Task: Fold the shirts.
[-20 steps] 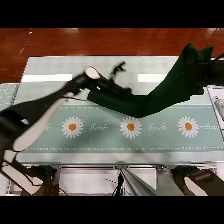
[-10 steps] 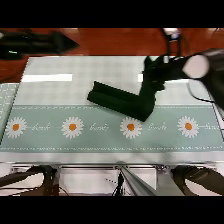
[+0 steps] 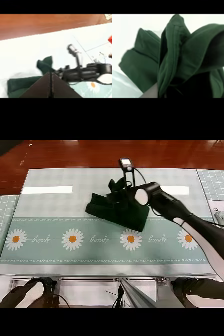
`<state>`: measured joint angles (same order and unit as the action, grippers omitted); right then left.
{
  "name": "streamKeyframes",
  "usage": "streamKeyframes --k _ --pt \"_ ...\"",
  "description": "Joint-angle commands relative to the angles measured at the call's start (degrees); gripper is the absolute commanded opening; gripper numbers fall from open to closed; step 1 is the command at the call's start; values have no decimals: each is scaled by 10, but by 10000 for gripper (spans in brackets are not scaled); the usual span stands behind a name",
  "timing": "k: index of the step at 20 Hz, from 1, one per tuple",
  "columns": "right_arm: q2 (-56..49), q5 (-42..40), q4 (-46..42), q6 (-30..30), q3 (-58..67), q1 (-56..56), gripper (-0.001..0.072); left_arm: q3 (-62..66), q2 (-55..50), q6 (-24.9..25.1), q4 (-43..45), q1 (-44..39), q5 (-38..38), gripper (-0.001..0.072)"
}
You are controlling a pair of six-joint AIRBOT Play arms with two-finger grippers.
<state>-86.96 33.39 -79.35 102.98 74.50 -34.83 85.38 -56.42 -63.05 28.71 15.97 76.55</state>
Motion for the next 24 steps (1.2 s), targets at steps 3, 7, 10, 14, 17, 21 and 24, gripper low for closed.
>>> streamKeyframes --k 3,7,10,14,17,21,24 --pt "-30 -113 57 20 1 -34 338 0 38 -9 1 7 29 25" --pt "-12 -25 27 -13 1 -21 448 0 28 -9 37 7 26 25" --pt "36 158 -108 -43 1 21 448 0 16 -9 92 7 26 25" --pt "83 375 -290 -57 0 125 447 -10 0 -9 104 7 19 26" --pt "89 395 -165 -57 -34 259 441 -13 -7 -9 104 7 19 25" --pt "88 269 184 -118 -165 364 549 -13 -8 -9 124 7 19 26" --pt "88 164 317 -153 -245 354 594 -13 -8 -9 134 7 20 25"
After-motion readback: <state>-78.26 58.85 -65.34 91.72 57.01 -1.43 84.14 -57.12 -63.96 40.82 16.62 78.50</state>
